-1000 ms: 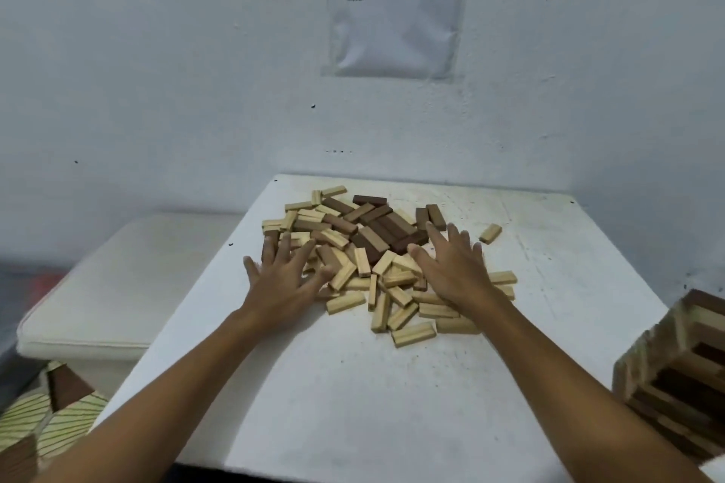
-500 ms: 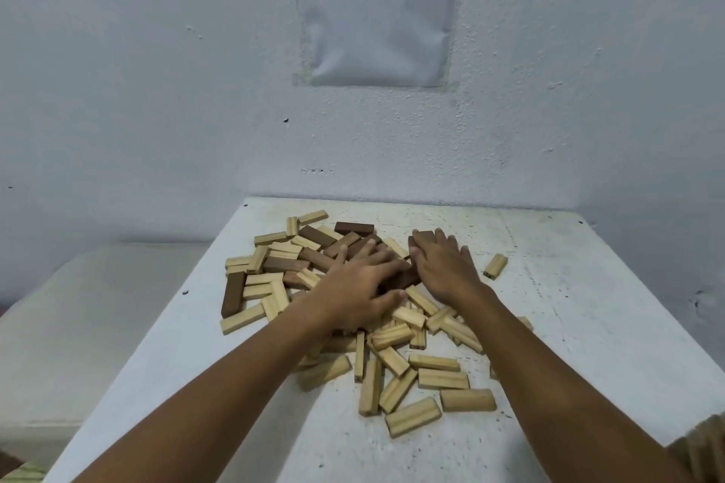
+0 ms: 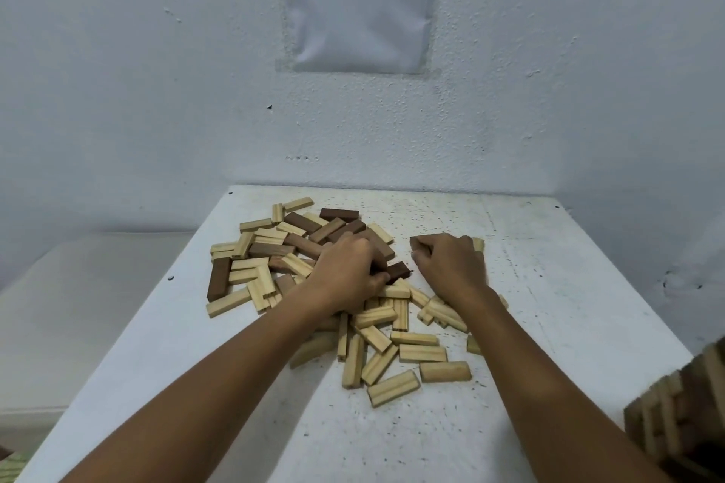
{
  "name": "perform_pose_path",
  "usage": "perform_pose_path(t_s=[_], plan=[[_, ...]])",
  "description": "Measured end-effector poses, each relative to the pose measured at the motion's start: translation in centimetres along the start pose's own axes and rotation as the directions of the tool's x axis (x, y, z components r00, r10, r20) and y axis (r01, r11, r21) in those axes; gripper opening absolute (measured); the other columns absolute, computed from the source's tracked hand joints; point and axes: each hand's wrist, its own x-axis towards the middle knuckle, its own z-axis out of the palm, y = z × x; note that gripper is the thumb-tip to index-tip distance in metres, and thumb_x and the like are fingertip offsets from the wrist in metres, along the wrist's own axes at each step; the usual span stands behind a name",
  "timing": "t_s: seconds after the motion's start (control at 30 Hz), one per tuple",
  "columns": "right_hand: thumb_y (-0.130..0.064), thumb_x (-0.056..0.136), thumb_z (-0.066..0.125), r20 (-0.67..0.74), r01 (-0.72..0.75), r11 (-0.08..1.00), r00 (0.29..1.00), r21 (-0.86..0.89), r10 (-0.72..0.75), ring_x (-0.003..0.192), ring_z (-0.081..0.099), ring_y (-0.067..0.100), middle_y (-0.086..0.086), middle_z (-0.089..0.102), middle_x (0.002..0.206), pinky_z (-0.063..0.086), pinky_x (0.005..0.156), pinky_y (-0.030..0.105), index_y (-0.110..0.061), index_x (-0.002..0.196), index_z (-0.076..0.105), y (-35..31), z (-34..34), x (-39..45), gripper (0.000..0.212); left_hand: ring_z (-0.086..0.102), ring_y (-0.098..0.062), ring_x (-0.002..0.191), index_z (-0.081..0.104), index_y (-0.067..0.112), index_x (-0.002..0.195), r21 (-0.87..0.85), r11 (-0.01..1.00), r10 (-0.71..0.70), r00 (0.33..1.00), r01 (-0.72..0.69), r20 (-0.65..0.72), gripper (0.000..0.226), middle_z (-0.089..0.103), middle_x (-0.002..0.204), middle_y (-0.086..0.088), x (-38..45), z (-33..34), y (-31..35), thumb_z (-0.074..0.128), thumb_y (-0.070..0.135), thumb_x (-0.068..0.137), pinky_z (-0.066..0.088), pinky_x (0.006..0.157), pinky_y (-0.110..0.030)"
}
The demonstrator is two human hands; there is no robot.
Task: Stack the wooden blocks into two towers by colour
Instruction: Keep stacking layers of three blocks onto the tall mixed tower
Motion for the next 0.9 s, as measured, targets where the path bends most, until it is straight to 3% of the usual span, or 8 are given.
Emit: perform_pose_path(t_s=[0.07, 0.13, 0.23, 0.33, 0.53, 0.73, 0.9], plan=[[-0.041, 0.091, 0.060, -0.018, 0.001, 0.999, 1.000, 0.033, -0.001, 0.101, 0.049, 0.025, -0.003, 0.068, 0.088, 0.045, 0.081, 0.038, -0.026, 0.090, 0.071, 0.2, -0.2, -0.5, 0.018, 0.056, -0.013, 0.073, 0.073, 0.015, 0.076, -0.055, 0.997, -0.048, 0.999, 0.047, -0.016, 0.021, 0.064, 0.076, 0.002, 0.3, 0.1, 0.1, 0.070, 0.034, 0.085, 0.050, 0.071, -0.035], [-0.040, 0.087, 0.066, -0.021, 0.006, 0.997, 1.000, 0.073, -0.004, 0.095, 0.054, 0.023, -0.004, 0.067, 0.081, 0.049, 0.076, 0.037, -0.025, 0.084, 0.070, 0.2, -0.4, -1.0, 0.017, 0.050, -0.009, 0.062, 0.070, 0.016, 0.068, -0.080, 0.992, -0.098, 0.995, 0.099, 0.014, 0.026, 0.057, 0.063, 0.006, 0.7, 0.1, 0.2, 0.073, 0.036, 0.083, 0.043, 0.062, -0.029], [-0.027, 0.086, 0.066, -0.034, 0.012, 0.993, 0.999, 0.113, -0.008, 0.093, 0.058, 0.024, -0.001, 0.069, 0.082, 0.051, 0.069, 0.034, -0.019, 0.084, 0.071, 0.2, -0.3, -1.6, 0.009, 0.054, -0.011, 0.072, 0.077, 0.017, 0.081, -0.112, 0.984, -0.135, 0.990, 0.139, 0.041, 0.020, 0.059, 0.068, 0.007, 1.2, 0.1, 0.3, 0.076, 0.037, 0.081, 0.042, 0.063, -0.029], [-0.024, 0.088, 0.061, -0.092, 0.021, 0.991, 0.996, 0.132, -0.009, 0.088, 0.062, 0.026, 0.005, 0.070, 0.084, 0.054, 0.068, 0.037, -0.010, 0.090, 0.069, 0.1, -0.3, -2.2, 0.016, 0.058, -0.015, 0.078, 0.074, 0.016, 0.079, -0.081, 0.989, -0.120, 0.993, 0.121, 0.019, 0.020, 0.060, 0.075, 0.005, 1.4, 0.5, 0.3, 0.075, 0.036, 0.082, 0.045, 0.066, -0.031], [-0.018, 0.083, 0.062, -0.200, 0.074, 0.979, 0.979, 0.189, -0.036, 0.089, 0.060, 0.032, 0.011, 0.068, 0.085, 0.054, 0.071, 0.044, -0.006, 0.106, 0.064, -0.3, -0.8, -3.4, 0.025, 0.059, -0.019, 0.093, 0.070, 0.010, 0.084, -0.114, 0.990, -0.106, 0.982, 0.088, -0.157, 0.023, 0.065, 0.087, -0.003, 0.4, 0.6, 0.4, 0.066, 0.033, 0.088, 0.049, 0.075, -0.037], [-0.020, 0.083, 0.065, -0.190, 0.137, 0.947, 0.978, 0.292, -0.083, 0.102, 0.060, 0.027, 0.009, 0.068, 0.107, 0.054, 0.082, 0.044, -0.012, 0.129, 0.058, -1.6, -2.2, -6.4, 0.046, 0.059, -0.019, 0.078, 0.067, 0.007, 0.093, -0.206, 0.976, -0.123, 0.953, 0.067, -0.276, 0.021, 0.065, 0.087, -0.005, -3.6, -2.2, 1.4, 0.067, 0.028, 0.090, 0.050, 0.069, -0.033], [-0.023, 0.079, 0.070, -0.110, 0.216, 0.920, 0.976, 0.326, -0.190, 0.093, 0.063, 0.021, 0.005, 0.070, 0.099, 0.055, 0.078, 0.039, -0.015, 0.121, 0.065, -2.3, -2.7, -11.2, 0.043, 0.058, -0.011, 0.066, 0.070, 0.010, 0.086, -0.242, 0.967, -0.156, 0.944, 0.085, -0.290, 0.015, 0.065, 0.076, 0.002, -10.9, -2.6, 1.9, 0.070, 0.025, 0.088, 0.042, 0.056, -0.021]])
